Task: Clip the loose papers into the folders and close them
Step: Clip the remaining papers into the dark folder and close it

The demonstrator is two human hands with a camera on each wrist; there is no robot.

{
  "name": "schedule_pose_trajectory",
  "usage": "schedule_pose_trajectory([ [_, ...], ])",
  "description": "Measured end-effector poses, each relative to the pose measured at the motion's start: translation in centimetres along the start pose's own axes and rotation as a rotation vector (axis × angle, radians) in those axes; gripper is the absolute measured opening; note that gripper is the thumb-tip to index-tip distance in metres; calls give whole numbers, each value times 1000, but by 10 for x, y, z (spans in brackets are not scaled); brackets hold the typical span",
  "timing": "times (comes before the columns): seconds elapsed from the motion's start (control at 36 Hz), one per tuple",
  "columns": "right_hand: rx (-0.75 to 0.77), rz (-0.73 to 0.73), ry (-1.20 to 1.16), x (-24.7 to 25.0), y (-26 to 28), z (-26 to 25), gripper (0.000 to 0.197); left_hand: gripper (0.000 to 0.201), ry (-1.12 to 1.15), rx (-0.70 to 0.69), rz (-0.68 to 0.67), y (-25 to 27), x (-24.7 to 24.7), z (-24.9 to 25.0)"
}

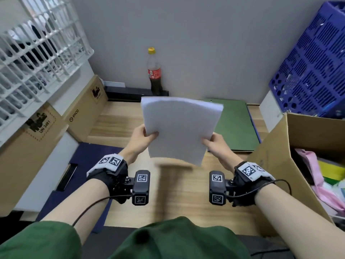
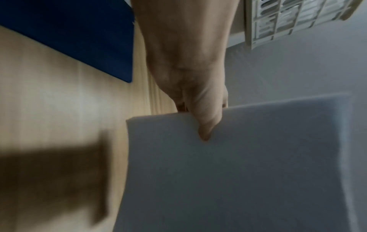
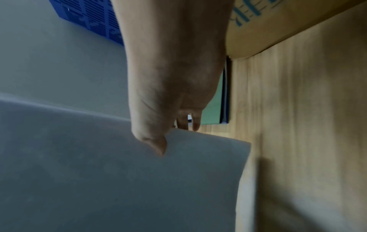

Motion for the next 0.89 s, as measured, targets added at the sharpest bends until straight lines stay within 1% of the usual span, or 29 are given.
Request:
schedule_pose_trajectory([
  [0.11,-51,-68,63,-4,7,22,32,16,-39,48,-15,9,8,-24],
  [0.25,-97,-81,92,-15,6,17,32,25,-65,70,-71,8,11,-31],
  [0.31,-111,-124,106,-20,5,14,30,25,-64,84,-65,5,14,-30],
  [0.44,-271,-292,66,-40,11,22,30,22,27,210,-42,3,31,-39],
  [0.53,-342,-341,60,-58,14,28,31,22,85,281,-31,4,42,-48],
  [0.61,-330,-374,145,-87,12,28,27,22,68,331,18,5,65,-65],
  [0.72,-313,-375,272,-129,9,31,28,26,33,426,51,12,104,-104],
  [0.81,-344,-404,342,-160,10,39,28,28,20,497,187,21,144,-138],
  [0.89,-405,-428,394,-188,15,50,31,37,-113,572,301,35,193,-173],
])
Point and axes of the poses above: each hand's wrist, its own y-axis away from the middle knuckle, its own x-axis out of the back of the hand, z = x × y, the point moved 5 cm from there along -y, towards the middle knuckle, and after that the axes turned 9 degrees about z, right-handed, at the moved point
